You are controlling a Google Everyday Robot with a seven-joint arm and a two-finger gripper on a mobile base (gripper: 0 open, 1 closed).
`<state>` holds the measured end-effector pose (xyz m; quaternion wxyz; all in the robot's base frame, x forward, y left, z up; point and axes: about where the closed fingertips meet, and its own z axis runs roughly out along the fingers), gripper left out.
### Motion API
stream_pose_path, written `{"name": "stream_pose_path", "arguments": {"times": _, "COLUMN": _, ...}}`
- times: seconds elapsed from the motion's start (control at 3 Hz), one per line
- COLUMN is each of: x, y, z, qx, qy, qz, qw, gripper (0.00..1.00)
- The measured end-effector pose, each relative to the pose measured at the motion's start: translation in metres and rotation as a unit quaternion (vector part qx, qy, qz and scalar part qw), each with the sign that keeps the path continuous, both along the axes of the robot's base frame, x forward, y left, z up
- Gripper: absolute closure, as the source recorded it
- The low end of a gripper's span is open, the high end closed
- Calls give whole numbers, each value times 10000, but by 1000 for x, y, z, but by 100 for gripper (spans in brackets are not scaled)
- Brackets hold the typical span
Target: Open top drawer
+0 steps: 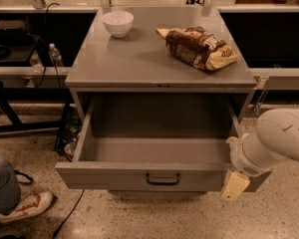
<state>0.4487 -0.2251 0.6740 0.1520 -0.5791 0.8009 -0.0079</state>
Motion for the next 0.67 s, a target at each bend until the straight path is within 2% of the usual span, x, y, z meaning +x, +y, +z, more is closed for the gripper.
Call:
{"name": "stream_pose_path", "arguments": {"times": 0.33, "x": 0, "y": -19, "z": 25, "qx": 45, "qy": -194, "qz": -69, "qw": 9998, "gripper": 0}}
{"name": "stream_pose_path", "arguments": {"times": 0.67, "x": 1, "y": -67, "z": 69, "qx": 202, "qy": -485, "qz": -283, "qw": 9982, "gripper": 0}}
